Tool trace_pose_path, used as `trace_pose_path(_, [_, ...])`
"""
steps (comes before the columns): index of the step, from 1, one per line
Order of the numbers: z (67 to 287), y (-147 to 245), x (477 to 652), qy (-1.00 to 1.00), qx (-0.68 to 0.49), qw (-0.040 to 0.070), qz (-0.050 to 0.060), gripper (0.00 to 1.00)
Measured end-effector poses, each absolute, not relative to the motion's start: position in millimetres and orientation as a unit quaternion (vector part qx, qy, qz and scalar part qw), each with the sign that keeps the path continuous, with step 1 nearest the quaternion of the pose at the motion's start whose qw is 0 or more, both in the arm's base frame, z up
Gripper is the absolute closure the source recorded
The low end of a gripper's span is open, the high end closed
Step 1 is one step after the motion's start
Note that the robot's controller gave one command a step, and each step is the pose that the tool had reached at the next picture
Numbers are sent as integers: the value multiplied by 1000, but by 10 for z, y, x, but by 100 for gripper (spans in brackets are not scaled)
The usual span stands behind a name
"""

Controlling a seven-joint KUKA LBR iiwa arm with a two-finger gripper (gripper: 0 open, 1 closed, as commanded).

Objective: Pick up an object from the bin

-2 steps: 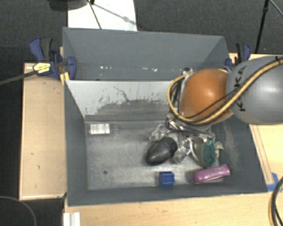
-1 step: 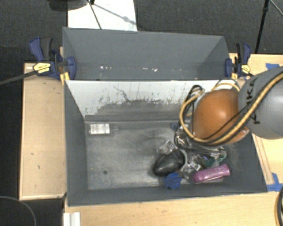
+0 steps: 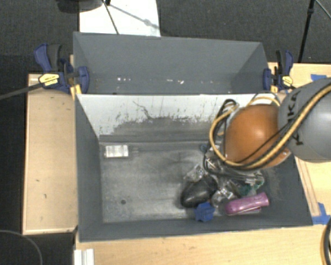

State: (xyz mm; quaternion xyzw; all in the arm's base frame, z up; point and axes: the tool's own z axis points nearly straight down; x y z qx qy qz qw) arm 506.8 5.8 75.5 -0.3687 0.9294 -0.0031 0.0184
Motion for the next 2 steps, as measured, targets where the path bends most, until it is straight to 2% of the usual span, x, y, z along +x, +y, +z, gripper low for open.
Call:
trace_pose_path(1, [1979, 240, 5136, 934, -357, 5, -1, 100])
trace_pose_path(2, [2909, -253, 4986, 875, -484, 3, -1, 100])
